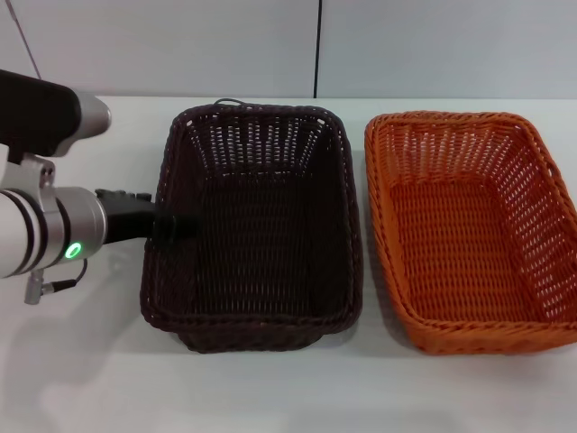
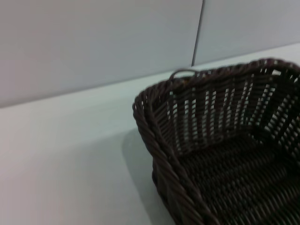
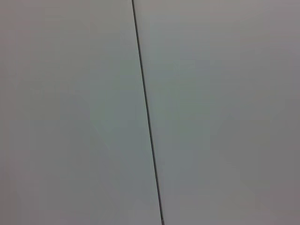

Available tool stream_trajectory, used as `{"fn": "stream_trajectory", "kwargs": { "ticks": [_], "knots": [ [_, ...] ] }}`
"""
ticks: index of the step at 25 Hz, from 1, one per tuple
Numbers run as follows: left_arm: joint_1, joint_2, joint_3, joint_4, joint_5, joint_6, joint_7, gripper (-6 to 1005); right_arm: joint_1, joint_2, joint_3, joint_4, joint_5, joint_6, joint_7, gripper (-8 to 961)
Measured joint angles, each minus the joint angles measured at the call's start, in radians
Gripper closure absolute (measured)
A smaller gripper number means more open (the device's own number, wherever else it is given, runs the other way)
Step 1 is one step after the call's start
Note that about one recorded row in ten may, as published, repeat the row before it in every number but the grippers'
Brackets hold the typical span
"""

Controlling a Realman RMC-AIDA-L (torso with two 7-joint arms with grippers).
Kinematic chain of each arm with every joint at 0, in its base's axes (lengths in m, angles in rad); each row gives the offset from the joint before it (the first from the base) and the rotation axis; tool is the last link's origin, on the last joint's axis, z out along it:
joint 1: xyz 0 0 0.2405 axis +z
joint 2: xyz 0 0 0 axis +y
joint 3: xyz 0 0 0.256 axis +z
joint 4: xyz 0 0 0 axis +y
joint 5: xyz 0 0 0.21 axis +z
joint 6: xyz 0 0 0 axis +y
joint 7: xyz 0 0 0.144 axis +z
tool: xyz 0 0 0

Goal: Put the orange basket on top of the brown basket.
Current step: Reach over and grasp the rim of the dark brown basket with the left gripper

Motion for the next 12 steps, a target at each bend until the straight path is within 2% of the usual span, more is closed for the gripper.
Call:
{"fn": "stream_trajectory", "kwargs": {
  "ticks": [4, 10, 12],
  "knots": [
    [-0.021, 0.0, 0.001, 0.041, -0.002, 0.015, -0.001, 215, 0.001, 0.0, 0.0, -0.001, -0.003, -0.004, 0.0, 117],
    [-0.016, 0.002, 0.03, 0.031, -0.002, 0.026, 0.005, 215, -0.001, 0.0, 0.0, -0.002, -0.005, -0.005, 0.0, 117],
    [-0.016, 0.002, 0.035, 0.03, -0.001, 0.028, 0.006, 272, -0.001, 0.0, 0.0, -0.002, -0.005, -0.005, 0.0, 117]
  ]
}}
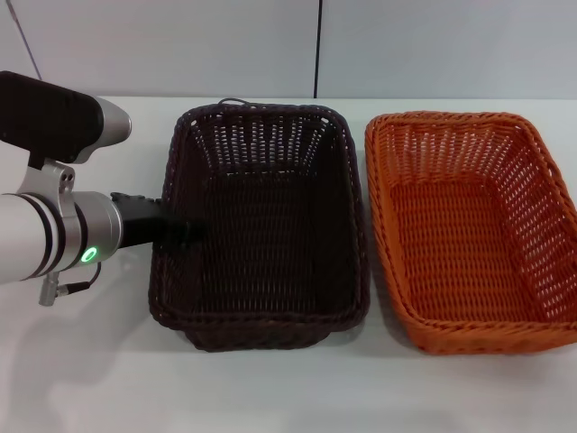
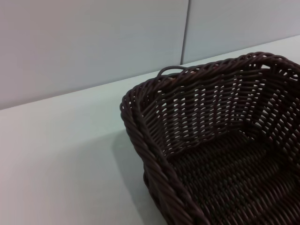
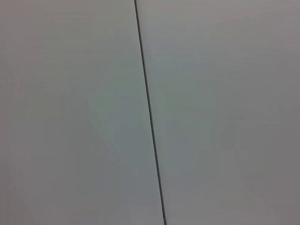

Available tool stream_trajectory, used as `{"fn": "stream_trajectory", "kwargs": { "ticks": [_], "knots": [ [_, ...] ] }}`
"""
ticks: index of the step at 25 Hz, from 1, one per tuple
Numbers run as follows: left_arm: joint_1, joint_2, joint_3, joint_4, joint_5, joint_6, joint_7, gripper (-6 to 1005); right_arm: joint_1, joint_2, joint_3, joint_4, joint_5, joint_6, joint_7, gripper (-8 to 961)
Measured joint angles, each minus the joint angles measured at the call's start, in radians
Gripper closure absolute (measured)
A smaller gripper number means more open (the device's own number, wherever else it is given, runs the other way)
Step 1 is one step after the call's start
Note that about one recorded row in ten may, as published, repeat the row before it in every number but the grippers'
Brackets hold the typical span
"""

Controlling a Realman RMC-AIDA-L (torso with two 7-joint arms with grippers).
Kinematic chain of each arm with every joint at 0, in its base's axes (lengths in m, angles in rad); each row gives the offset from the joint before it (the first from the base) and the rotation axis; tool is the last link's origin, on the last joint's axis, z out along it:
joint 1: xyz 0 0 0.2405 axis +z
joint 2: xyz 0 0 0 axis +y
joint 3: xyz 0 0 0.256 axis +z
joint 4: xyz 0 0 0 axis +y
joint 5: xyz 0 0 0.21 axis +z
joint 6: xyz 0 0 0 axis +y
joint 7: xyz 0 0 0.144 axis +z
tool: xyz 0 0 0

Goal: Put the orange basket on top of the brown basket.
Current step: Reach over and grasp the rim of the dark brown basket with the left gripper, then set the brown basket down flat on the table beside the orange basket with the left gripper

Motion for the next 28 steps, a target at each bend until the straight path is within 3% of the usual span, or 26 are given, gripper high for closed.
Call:
{"fn": "stream_trajectory", "kwargs": {
  "ticks": [18, 21, 23, 24, 25, 26, 28],
  "knots": [
    [-0.007, 0.004, -0.014, -0.036, -0.017, -0.044, 0.054, 697, 0.0, 0.0, 0.0, -0.003, 0.0, 0.009, 0.0, 117],
    [-0.022, 0.004, -0.154, -0.054, -0.136, -0.124, 0.307, 727, 0.0, 0.0, 0.0, -0.003, 0.0, 0.009, 0.0, 117],
    [-0.022, 0.004, -0.154, -0.054, -0.136, -0.124, 0.307, 734, 0.0, 0.0, 0.0, -0.003, 0.0, 0.009, 0.0, 117],
    [-0.051, 0.004, -0.259, -0.064, -0.198, -0.212, 0.462, 738, 0.001, 0.0, 0.0, -0.003, 0.0, 0.009, 0.0, 117],
    [-0.051, 0.004, -0.259, -0.064, -0.198, -0.212, 0.462, 742, 0.001, 0.0, 0.0, -0.003, 0.0, 0.009, 0.0, 117],
    [-0.078, 0.004, -0.334, -0.057, -0.249, -0.278, 0.563, 745, 0.002, 0.0, 0.0, -0.003, 0.0, 0.009, 0.0, 117],
    [-0.101, 0.004, -0.382, -0.05, -0.284, -0.331, 0.636, 753, 0.002, 0.0, 0.001, -0.004, 0.0, 0.009, 0.0, 117]
  ]
}}
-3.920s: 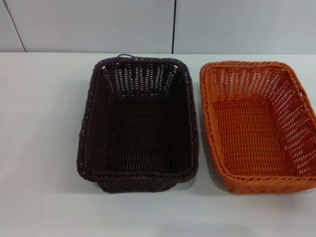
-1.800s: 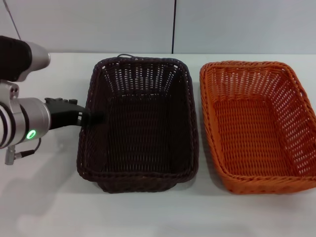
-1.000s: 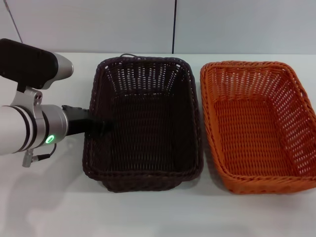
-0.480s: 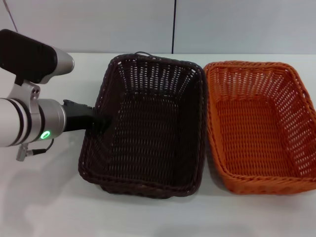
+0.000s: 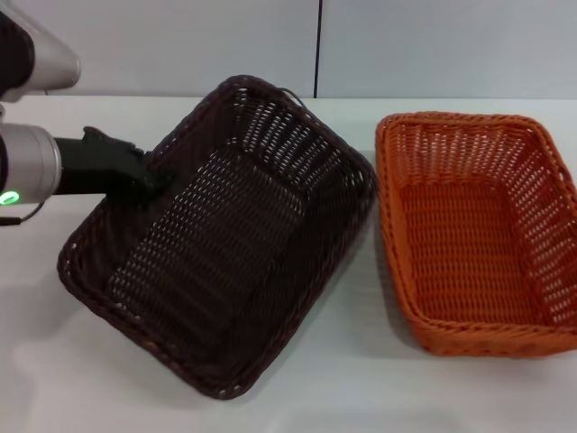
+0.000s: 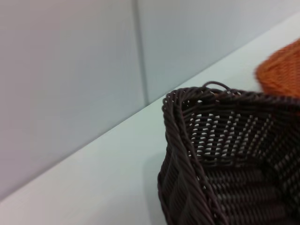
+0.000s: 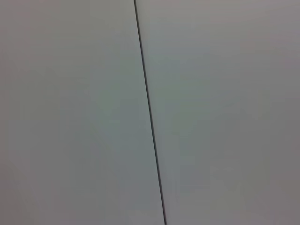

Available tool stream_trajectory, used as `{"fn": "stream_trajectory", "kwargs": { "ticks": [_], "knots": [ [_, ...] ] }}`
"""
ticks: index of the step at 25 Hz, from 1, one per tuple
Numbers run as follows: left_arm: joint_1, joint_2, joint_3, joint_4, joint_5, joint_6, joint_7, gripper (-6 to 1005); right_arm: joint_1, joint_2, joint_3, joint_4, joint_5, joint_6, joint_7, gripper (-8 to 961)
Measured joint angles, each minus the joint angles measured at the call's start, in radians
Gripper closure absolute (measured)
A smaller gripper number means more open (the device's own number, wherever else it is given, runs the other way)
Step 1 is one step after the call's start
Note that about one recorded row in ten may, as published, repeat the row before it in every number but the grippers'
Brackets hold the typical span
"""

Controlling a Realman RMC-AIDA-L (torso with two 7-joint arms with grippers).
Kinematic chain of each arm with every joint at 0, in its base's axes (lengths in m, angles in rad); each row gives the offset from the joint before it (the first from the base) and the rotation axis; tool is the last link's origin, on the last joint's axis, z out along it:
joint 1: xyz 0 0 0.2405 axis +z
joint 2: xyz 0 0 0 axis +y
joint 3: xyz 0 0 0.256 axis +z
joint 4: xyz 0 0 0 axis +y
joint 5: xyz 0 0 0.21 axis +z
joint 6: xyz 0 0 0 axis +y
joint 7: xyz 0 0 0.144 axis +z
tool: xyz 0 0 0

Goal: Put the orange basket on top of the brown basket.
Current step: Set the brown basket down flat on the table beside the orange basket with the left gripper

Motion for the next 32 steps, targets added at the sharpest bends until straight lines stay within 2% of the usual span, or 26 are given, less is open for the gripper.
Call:
{"fn": "stream_trajectory", "kwargs": {
  "ticks": [3, 4, 5, 11, 14, 20, 24, 30, 32],
  "knots": [
    [-0.045, 0.0, -0.074, 0.012, -0.046, -0.104, 0.102, 767, -0.002, 0.0, 0.004, -0.006, 0.0, 0.0, 0.0, 117],
    [-0.045, 0.0, -0.074, 0.012, -0.046, -0.104, 0.102, 772, -0.003, 0.0, 0.004, -0.008, 0.0, 0.0, 0.0, 117],
    [-0.08, 0.0, -0.117, 0.019, -0.064, -0.177, 0.155, 776, -0.003, 0.0, 0.004, -0.011, 0.0, 0.0, 0.0, 117],
    [-0.176, 0.004, -0.161, 0.044, -0.067, -0.318, 0.242, 799, -0.002, 0.0, 0.007, -0.019, 0.0, 0.0, 0.0, 117],
    [-0.215, 0.004, -0.163, 0.076, -0.061, -0.32, 0.263, 802, 0.001, 0.0, 0.008, -0.021, 0.0, 0.0, 0.0, 117],
    [-0.317, 0.007, -0.195, 0.243, -0.06, -0.262, 0.364, 798, 0.005, -0.001, 0.01, -0.015, 0.001, 0.0, 0.0, 117],
    [-0.35, 0.007, -0.197, 0.315, -0.05, -0.194, 0.383, 796, 0.006, -0.004, 0.011, -0.013, 0.001, -0.001, 0.0, 117],
    [-0.349, 0.002, -0.141, 0.311, -0.028, -0.142, 0.386, 792, 0.01, -0.006, 0.021, -0.01, 0.0, -0.002, 0.0, 117],
    [-0.35, 0.002, -0.129, 0.305, -0.022, -0.13, 0.389, 720, 0.013, -0.006, 0.026, -0.01, 0.0, -0.006, 0.0, 117]
  ]
}}
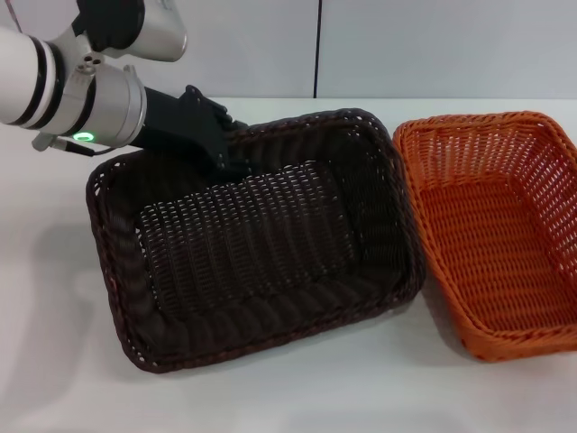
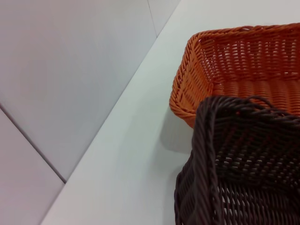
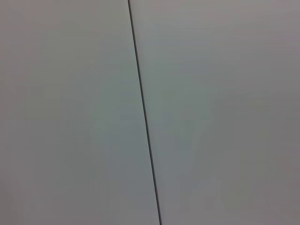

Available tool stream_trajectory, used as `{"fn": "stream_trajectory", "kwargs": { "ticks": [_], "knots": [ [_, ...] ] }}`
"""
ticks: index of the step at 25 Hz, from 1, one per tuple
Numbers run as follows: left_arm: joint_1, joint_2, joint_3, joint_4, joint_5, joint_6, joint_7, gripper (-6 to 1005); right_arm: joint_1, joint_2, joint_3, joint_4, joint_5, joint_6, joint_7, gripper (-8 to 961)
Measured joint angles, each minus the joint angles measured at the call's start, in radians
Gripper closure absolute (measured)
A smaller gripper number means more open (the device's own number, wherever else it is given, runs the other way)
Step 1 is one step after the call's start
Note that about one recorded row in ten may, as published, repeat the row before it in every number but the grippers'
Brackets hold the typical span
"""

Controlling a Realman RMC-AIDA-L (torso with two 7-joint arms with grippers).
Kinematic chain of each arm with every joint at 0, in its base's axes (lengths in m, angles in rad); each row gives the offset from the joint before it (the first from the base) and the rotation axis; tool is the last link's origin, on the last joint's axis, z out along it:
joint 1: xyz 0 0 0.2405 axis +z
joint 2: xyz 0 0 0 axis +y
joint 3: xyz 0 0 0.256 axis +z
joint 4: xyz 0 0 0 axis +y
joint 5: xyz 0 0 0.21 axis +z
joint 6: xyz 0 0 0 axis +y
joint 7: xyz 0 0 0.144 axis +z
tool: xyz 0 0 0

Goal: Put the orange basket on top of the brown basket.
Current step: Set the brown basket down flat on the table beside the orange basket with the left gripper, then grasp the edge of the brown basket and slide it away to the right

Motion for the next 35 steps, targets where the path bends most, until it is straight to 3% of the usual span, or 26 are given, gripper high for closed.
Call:
{"fn": "stream_trajectory", "kwargs": {
  "ticks": [6, 10, 13, 15, 17, 18, 20, 21, 22, 24, 25, 27, 29, 30, 32, 35],
  "knots": [
    [0.005, -0.002, 0.017, -0.053, 0.008, 0.046, 0.0, 476, 0.01, -0.001, 0.008, 0.007, -0.001, -0.003, 0.0, 117],
    [0.096, -0.012, 0.086, -0.21, -0.002, 0.234, -0.03, 306, 0.016, 0.0, 0.011, 0.008, 0.005, -0.004, -0.001, 117],
    [0.271, -0.009, 0.247, -0.352, -0.046, 0.562, -0.065, 206, 0.019, 0.0, 0.011, -0.011, 0.007, -0.007, 0.0, 117],
    [0.404, -0.002, 0.43, -0.391, -0.075, 0.889, -0.045, 172, 0.022, -0.003, 0.012, -0.049, 0.004, -0.016, 0.0, 117],
    [0.495, 0.0, 0.615, -0.366, -0.044, 1.171, -0.025, 172, 0.029, -0.011, 0.011, -0.097, -0.009, -0.045, 0.0, 117],
    [0.539, -0.002, 0.722, -0.316, 0.005, 1.372, -0.025, 172, 0.035, -0.021, 0.012, -0.126, -0.018, -0.078, 0.0, 117],
    [0.578, -0.007, 0.853, -0.223, 0.06, 1.657, -0.037, 172, 0.052, -0.043, 0.012, -0.187, -0.038, -0.168, 0.0, 117],
    [0.578, -0.007, 0.853, -0.223, 0.06, 1.657, -0.037, 172, 0.061, -0.057, 0.012, -0.222, -0.047, -0.223, 0.0, 118],
    [0.605, -0.009, 0.956, -0.13, 0.078, 1.979, -0.073, 172, 0.07, -0.072, 0.013, -0.257, -0.057, -0.286, 0.0, 118],
    [0.649, -0.009, 1.01, -0.051, 0.063, 2.22, -0.168, 172, 0.09, -0.11, 0.019, -0.343, -0.089, -0.434, 0.0, 118],
    [0.649, -0.009, 1.01, -0.051, 0.063, 2.22, -0.168, 172, 0.095, -0.127, 0.027, -0.384, -0.104, -0.501, 0.0, 118],
    [0.681, -0.011, 1.019, 0.047, 0.022, 2.358, -0.343, 172, 0.098, -0.159, 0.06, -0.493, -0.14, -0.67, 0.0, 118],
    [0.692, -0.008, 1.021, 0.137, -0.007, 2.387, -0.478, 172, 0.091, -0.176, 0.105, -0.597, -0.187, -0.824, 0.0, 118],
    [0.692, -0.008, 1.021, 0.137, -0.007, 2.387, -0.478, 172, 0.084, -0.18, 0.132, -0.65, -0.218, -0.906, 0.0, 118],
    [0.687, -0.01, 1.016, 0.333, -0.042, 2.46, -0.678, 172, 0.07, -0.176, 0.189, -0.757, -0.289, -1.073, 0.0, 118],
    [0.687, -0.01, 1.016, 0.333, -0.042, 2.46, -0.678, 172, 0.071, -0.169, 0.271, -0.926, -0.375, -1.396, -0.01, 118]
  ]
}}
